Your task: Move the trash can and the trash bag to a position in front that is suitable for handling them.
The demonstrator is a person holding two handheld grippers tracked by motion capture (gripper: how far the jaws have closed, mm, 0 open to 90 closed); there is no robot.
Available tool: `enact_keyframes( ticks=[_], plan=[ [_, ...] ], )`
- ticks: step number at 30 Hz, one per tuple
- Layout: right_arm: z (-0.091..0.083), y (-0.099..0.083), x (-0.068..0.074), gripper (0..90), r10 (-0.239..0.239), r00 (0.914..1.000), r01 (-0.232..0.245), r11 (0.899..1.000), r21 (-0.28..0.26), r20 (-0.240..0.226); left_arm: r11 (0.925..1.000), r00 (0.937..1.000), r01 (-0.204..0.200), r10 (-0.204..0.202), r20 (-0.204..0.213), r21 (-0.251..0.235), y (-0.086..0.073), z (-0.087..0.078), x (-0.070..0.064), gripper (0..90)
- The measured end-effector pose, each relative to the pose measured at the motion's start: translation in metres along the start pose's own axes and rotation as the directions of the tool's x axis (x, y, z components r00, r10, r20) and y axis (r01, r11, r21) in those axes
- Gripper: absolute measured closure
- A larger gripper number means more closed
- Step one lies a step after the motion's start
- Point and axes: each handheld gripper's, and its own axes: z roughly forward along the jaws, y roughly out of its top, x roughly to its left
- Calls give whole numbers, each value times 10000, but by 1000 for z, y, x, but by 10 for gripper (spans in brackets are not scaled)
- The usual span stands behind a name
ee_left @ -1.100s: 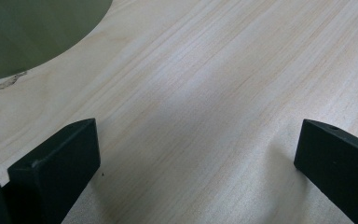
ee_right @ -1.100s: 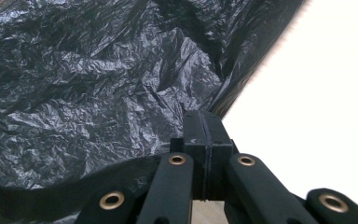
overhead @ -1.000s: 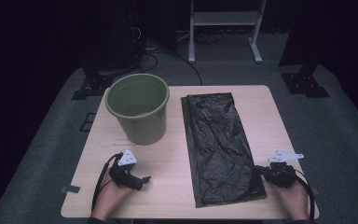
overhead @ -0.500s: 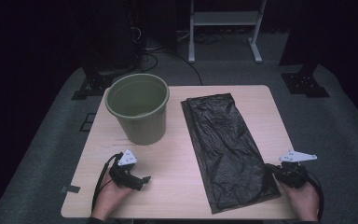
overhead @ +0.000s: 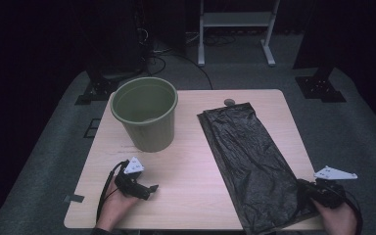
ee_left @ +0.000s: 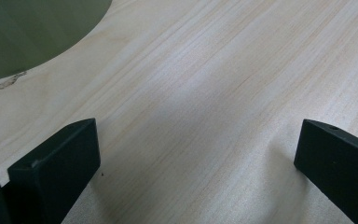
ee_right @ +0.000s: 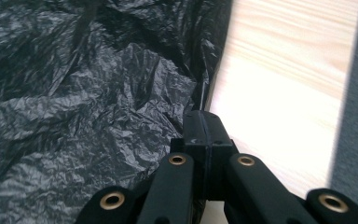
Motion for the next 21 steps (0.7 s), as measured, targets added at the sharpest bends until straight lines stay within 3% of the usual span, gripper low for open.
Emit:
enact_keyframes(
  ticks=[6, 11, 17, 21],
  plan=[
    [-6, -8, -7, 884, 229, 9997, -227, 9997, -116, 119, 10000, 10000, 0, 0, -1, 0, 0, 0, 0, 0],
    [-8, -5, -5, 742, 136, 9997, -129, 9993, -346, 205, 10000, 10000, 0, 0, -3, 1, 0, 0, 0, 0],
    [-7, 2, 0, 646, 116, 9998, -123, 9987, -502, -145, 10000, 10000, -2, 2, -2, 2, 0, 0, 0, 0],
    [-1, 11, 8, 479, 50, 9993, -68, 9987, -507, -364, 10000, 10000, -1, 1, -2, 1, 0, 0, 0, 0]
  ],
)
